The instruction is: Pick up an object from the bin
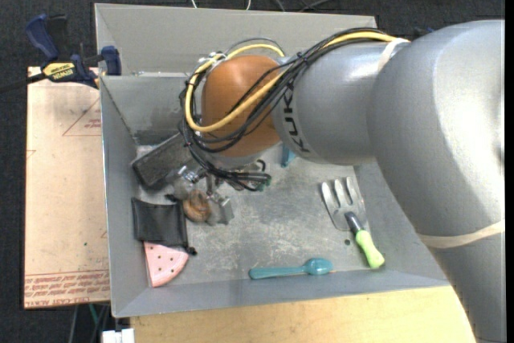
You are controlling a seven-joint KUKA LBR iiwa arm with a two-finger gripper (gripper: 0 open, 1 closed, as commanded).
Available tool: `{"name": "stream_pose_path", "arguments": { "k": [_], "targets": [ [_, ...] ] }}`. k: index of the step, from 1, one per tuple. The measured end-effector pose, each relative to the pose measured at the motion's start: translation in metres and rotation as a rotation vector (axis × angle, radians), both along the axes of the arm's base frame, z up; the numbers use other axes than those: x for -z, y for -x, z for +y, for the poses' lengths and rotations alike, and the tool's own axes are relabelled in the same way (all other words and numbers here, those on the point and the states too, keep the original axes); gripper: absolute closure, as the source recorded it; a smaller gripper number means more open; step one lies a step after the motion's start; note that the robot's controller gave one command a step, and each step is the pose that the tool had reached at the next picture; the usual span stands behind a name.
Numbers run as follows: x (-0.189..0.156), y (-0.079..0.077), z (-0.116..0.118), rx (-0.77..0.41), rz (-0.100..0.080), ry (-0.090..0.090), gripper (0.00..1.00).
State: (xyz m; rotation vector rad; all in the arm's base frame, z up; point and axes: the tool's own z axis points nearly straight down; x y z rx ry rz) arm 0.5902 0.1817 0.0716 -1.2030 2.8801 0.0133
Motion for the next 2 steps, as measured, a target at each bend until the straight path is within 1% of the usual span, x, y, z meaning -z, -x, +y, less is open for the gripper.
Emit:
{"name": "stream_pose_path", "arguments": {
  "k": [1, 2],
  "targets": [
    [0.0, 0.0, 0.0, 0.0, 0.0, 0.0, 1.0],
    [-0.055, 0.011, -0.01, 0.013, 0.006, 0.001, 1.0]
  ]
}}
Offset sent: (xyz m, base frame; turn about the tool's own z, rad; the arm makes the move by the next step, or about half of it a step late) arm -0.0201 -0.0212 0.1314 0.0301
